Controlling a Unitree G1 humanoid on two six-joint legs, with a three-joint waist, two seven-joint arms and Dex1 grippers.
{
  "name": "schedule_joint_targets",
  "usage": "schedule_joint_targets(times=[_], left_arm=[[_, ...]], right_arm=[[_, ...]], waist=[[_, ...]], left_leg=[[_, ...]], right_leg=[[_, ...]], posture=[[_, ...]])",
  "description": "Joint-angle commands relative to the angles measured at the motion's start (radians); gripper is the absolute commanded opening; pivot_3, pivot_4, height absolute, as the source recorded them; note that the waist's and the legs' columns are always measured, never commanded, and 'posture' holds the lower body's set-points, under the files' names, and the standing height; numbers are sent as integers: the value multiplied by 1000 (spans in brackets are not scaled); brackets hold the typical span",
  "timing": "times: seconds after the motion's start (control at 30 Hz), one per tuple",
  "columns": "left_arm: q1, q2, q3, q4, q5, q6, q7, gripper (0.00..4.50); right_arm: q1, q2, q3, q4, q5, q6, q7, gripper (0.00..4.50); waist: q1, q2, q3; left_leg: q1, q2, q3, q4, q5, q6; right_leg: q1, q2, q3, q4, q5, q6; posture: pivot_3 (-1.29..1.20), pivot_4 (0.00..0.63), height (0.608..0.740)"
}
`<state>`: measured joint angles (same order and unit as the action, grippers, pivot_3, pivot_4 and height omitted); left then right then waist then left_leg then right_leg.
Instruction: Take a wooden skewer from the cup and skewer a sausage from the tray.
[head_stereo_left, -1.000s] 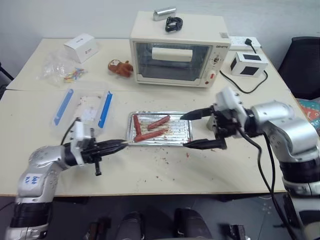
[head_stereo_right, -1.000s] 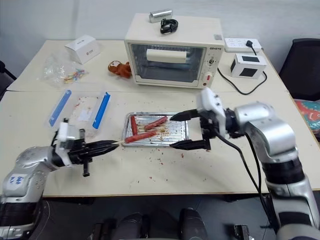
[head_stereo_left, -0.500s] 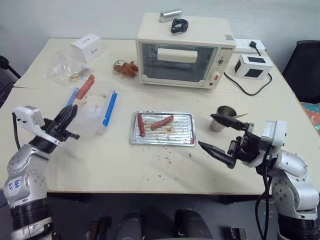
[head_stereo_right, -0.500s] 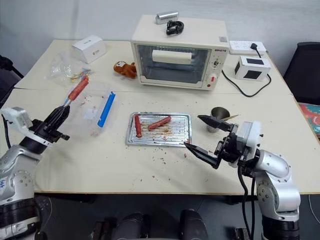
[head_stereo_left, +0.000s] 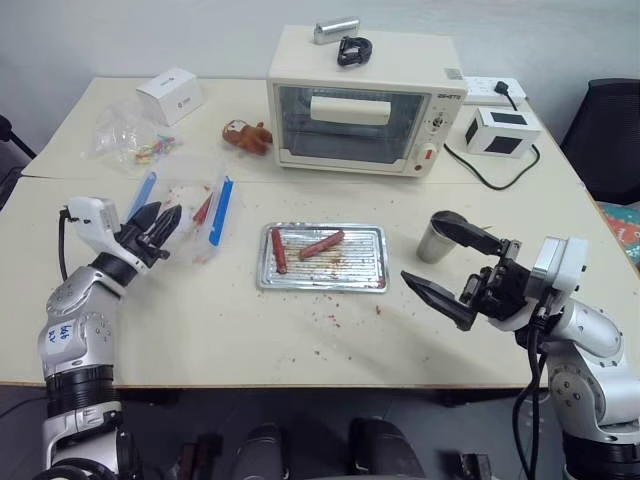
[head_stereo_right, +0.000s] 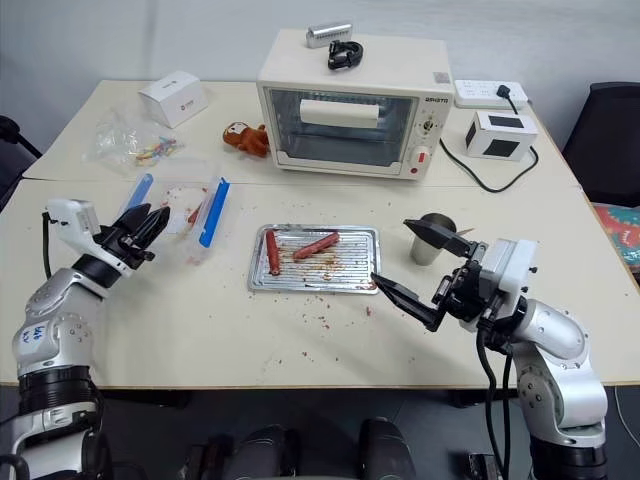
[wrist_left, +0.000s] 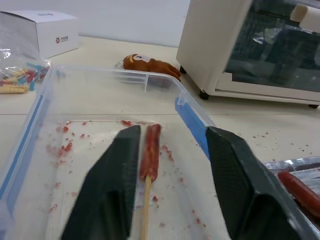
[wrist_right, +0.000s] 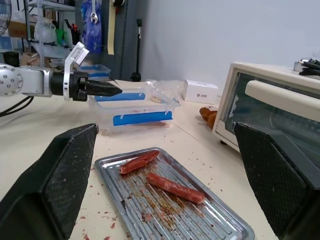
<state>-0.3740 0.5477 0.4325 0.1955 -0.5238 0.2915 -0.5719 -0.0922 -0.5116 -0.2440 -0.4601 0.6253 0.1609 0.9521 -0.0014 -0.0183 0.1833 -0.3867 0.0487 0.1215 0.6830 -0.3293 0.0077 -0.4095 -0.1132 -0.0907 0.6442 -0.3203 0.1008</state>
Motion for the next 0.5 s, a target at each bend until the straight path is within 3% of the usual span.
schedule_joint_targets(times=[0.03,0.13,0.33,0.4,0.5], left_arm=[[36,67,42,-92,-63,10,-106,3510],[112,156,42,-146,-77,9,-244,4440],[310,324,-9,-199,33,-164,-504,4440],[345,298,11,-238,-16,-167,-528,4440],[422,278,-12,-276,30,-231,-556,4440]], right_arm=[[9,-46,-35,-20,44,7,21,4500],[23,-91,-52,4,60,15,54,4500],[154,-198,-64,111,29,-55,267,4500],[163,-200,-59,190,1,-106,309,4500],[140,-185,-58,309,-46,-189,330,4500]], waist=[[0,0,0],[-1,0,0],[4,0,0],[4,0,0],[3,0,0]], left_leg=[[0,0,0,0,0,0],[0,1,0,0,0,0],[1,0,1,-1,0,0],[1,0,1,-1,0,1],[1,0,1,-1,0,2]], right_leg=[[0,0,0,0,0,0],[0,0,0,0,0,0],[0,0,0,-2,0,0],[1,-1,0,-3,0,0],[1,-1,1,-2,0,0]], posture=[[0,150,740],[0,150,740],[0,150,740],[0,150,740],[0,150,740]])
